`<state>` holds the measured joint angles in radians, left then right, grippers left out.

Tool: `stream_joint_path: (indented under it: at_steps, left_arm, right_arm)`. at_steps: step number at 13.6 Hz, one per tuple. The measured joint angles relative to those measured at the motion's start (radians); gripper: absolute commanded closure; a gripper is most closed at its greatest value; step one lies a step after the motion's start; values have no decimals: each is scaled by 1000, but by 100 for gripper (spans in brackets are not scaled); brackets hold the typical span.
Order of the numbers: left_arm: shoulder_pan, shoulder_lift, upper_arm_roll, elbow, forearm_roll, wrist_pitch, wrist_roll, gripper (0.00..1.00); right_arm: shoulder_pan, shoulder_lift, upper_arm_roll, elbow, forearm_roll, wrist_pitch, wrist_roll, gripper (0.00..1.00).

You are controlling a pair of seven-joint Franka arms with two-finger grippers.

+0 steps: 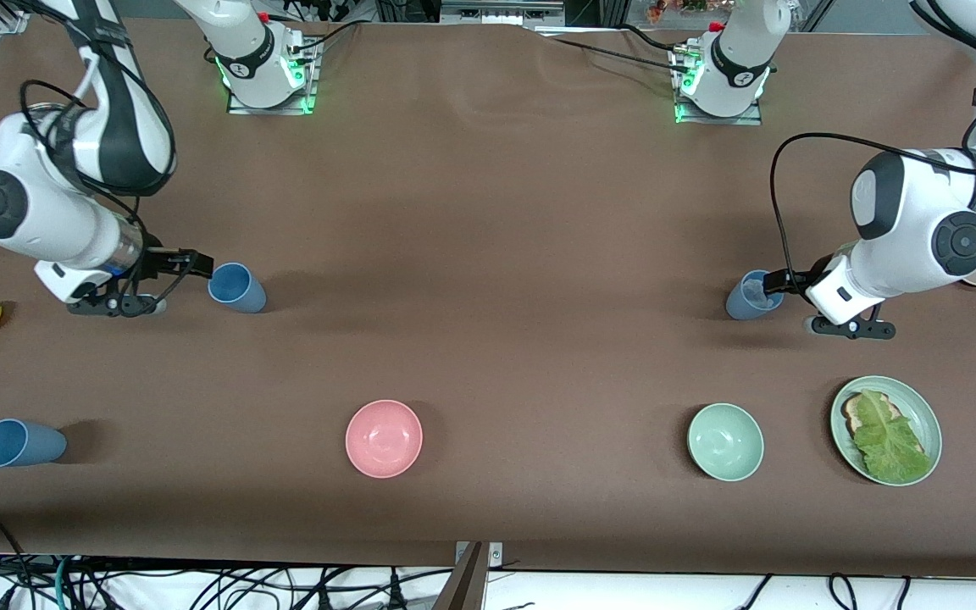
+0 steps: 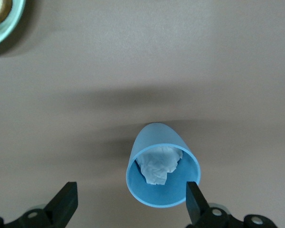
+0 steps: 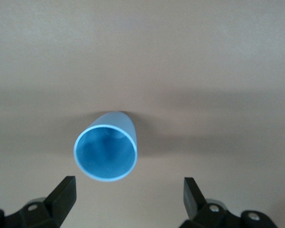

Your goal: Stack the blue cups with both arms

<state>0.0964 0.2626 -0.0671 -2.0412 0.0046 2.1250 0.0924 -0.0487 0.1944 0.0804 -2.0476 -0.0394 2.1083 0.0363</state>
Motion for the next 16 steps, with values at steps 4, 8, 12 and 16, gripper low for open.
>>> stream_joint_path:
  at_steps: [4,8,12,16]
  left_arm:
    - [4,-4,-1,-159,0,226,12,10]
    - [6,-3,-2,-200,0,254,49,100]
    - [19,4,-4,-201,0,254,81,100]
    - [16,4,-21,-182,0,257,86,100]
  right_arm:
    - [0,49,-9,-60,-6,115,0,0]
    - [0,96,-12,-60,-6,157,0,0]
    - [0,125,-12,-60,-6,159,0,80]
    - [0,133,-12,-60,-6,151,25,100]
